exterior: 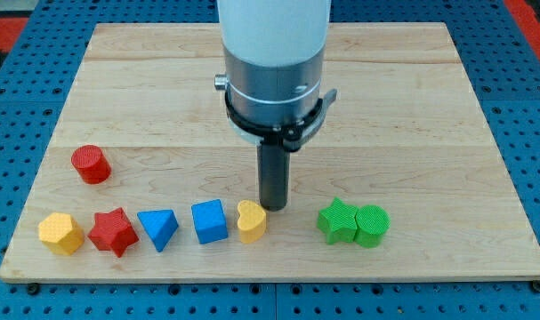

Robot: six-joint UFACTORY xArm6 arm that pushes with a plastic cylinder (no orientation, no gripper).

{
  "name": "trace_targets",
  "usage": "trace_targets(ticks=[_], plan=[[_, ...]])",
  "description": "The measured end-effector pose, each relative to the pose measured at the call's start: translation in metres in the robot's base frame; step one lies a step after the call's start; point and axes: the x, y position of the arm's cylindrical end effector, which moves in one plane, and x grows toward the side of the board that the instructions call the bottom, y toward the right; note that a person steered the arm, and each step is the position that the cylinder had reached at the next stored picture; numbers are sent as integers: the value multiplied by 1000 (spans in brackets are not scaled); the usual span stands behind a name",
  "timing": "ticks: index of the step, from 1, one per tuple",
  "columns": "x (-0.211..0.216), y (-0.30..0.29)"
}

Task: Slide the green circle to the top right of the yellow heart

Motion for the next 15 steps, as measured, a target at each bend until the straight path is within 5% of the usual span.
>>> trace_targets(ticks=[3,7,11,15], plan=[[-23,149],[50,182],[60,115],[-7,92]])
